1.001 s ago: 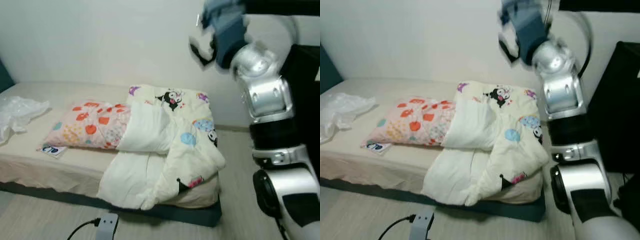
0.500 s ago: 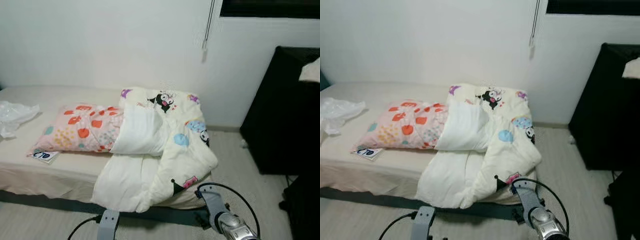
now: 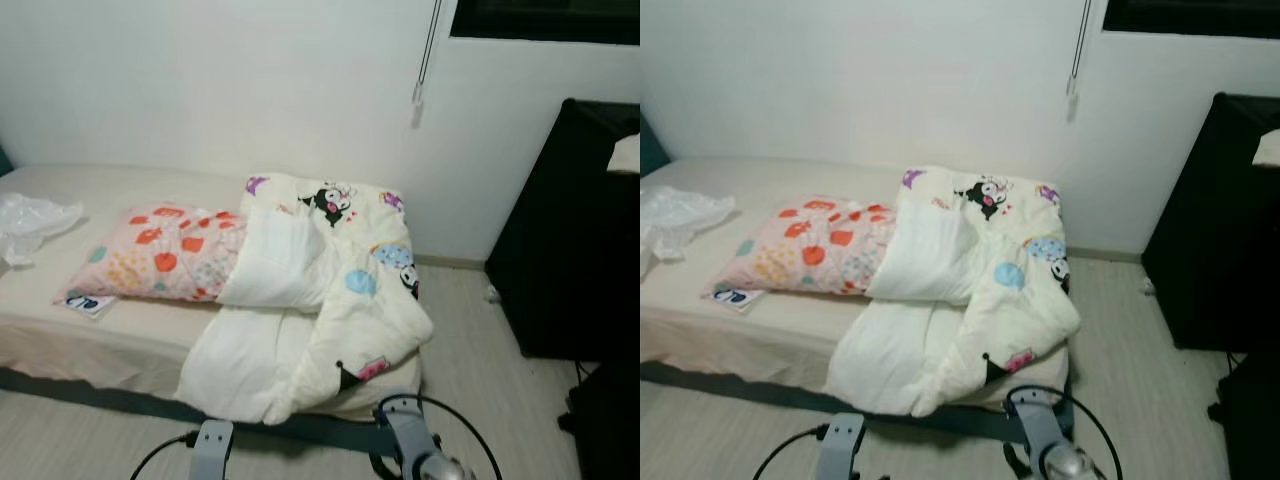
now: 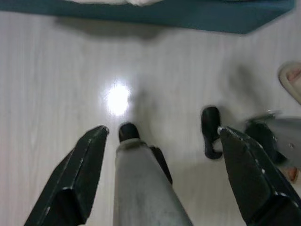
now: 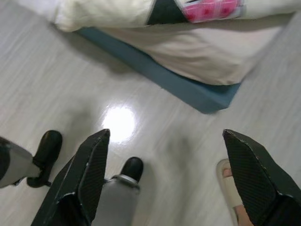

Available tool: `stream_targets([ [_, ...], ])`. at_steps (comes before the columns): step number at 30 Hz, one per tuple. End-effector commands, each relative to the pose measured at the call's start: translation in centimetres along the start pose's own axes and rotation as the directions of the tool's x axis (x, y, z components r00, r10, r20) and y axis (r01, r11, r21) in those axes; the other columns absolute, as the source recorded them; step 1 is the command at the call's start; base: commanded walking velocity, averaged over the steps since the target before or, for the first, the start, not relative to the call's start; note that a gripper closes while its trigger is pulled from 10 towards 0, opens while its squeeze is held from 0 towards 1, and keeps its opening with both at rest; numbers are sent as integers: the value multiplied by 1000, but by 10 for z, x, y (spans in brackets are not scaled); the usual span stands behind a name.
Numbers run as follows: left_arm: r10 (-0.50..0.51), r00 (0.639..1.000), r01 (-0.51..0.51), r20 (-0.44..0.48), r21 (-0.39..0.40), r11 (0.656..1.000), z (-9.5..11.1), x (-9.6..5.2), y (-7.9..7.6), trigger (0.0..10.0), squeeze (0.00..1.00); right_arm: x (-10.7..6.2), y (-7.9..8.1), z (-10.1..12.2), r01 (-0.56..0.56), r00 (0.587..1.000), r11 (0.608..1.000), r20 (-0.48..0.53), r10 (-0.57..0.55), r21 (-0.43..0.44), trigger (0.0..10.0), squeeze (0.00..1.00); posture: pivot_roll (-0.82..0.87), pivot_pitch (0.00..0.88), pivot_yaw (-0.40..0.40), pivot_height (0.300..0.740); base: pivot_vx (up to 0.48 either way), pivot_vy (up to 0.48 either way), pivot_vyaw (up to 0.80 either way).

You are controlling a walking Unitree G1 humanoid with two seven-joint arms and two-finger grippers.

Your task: Clean up the room

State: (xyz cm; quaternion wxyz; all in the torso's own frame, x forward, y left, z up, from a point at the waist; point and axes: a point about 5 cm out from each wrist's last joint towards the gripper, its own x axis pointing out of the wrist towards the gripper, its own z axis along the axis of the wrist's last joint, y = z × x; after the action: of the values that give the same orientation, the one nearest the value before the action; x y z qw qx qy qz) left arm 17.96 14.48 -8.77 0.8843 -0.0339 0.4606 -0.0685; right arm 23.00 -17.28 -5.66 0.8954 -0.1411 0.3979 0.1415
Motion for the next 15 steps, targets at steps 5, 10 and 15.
stream_targets([
  [5, 14, 1000, -14, -6, -28, 1000, 0, 0, 3, 10000, 0, 0, 3, -5, -14, 1000, 999, -16, 13, -43, 10000, 0, -139, 0, 5, 740, 0, 0, 0],
  [10, 21, 1000, -21, -1, -56, 998, 0, 0, 4, 10000, 0, 0, 5, -6, -16, 1000, 999, -18, 15, -46, 10000, 0, -138, 0, 3, 740, 0, 0, 0],
  [15, 23, 1000, -22, 7, -53, 998, 1, -1, 6, 10000, 0, -1, 7, -12, -20, 999, 998, -37, 18, -54, 10000, 0, -140, 0, 4, 740, 226, 0, 0],
])
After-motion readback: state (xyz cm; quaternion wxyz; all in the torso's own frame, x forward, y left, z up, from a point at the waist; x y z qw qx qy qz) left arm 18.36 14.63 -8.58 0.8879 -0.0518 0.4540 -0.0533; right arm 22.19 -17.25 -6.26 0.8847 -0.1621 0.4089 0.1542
